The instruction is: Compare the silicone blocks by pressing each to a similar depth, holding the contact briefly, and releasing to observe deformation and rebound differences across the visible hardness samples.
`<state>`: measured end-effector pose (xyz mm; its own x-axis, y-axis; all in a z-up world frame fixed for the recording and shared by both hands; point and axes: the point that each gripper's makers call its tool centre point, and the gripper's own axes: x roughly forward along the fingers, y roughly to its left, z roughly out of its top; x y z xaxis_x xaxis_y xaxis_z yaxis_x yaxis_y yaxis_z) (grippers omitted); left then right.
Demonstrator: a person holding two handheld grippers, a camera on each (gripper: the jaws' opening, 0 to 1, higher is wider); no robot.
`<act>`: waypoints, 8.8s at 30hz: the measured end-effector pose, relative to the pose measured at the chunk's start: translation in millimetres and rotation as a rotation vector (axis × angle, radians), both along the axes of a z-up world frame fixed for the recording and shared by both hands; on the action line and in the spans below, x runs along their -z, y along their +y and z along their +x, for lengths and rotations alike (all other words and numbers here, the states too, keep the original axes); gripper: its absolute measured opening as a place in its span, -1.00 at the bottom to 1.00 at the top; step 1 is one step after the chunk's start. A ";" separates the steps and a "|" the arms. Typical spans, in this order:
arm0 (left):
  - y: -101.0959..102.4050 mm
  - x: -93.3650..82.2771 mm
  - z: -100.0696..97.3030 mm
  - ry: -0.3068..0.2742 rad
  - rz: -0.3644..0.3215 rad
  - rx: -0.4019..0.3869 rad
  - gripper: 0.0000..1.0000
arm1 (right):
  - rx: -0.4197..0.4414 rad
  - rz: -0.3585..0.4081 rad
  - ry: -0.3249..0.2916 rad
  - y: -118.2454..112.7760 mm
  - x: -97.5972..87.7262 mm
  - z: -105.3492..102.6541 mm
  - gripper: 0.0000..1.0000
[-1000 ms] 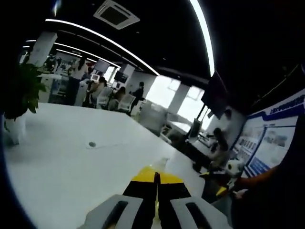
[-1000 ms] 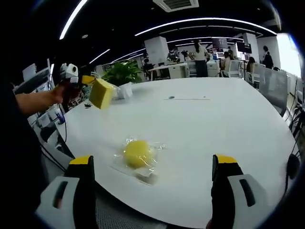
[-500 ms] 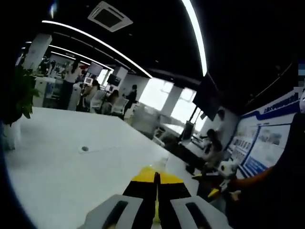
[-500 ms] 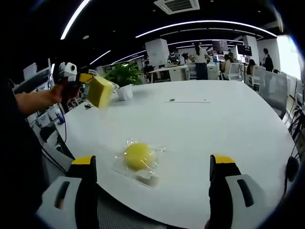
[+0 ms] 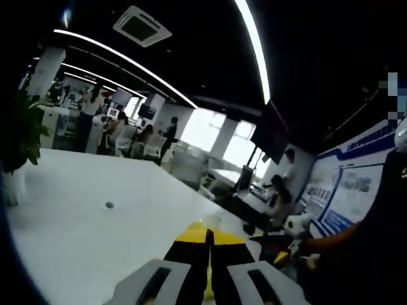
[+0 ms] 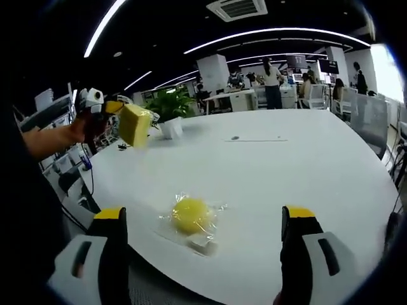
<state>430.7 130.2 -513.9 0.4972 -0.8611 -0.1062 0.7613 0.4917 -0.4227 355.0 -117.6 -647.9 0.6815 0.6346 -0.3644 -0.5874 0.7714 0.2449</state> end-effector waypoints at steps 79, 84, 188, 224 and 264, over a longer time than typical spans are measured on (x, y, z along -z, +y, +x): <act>-70.4 -76.7 -84.5 -0.073 -0.160 0.232 -1.00 | -0.631 0.378 -0.207 185.3 -143.8 -12.1 -0.22; -68.7 -73.0 -82.9 -0.062 -0.164 0.219 -1.00 | -0.623 0.385 -0.195 183.5 -144.5 -12.6 -0.35; -69.0 -49.1 -54.1 -0.144 -0.035 0.139 -1.00 | -0.636 0.253 0.043 173.4 -125.9 7.0 -0.96; -49.6 -66.7 -48.7 -0.083 -0.129 0.084 -1.00 | -0.597 0.292 -0.104 190.0 -135.7 18.3 -0.51; -13.5 -5.7 -16.0 0.200 -0.281 -0.059 -1.00 | -0.086 -0.121 -0.087 2.3 7.2 28.2 0.93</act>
<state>414.7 116.7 -508.2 0.5405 -0.8408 0.0307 0.6233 0.3756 -0.6859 383.2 -115.3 -655.0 0.6589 0.6470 -0.3836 -0.6676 0.7380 0.0981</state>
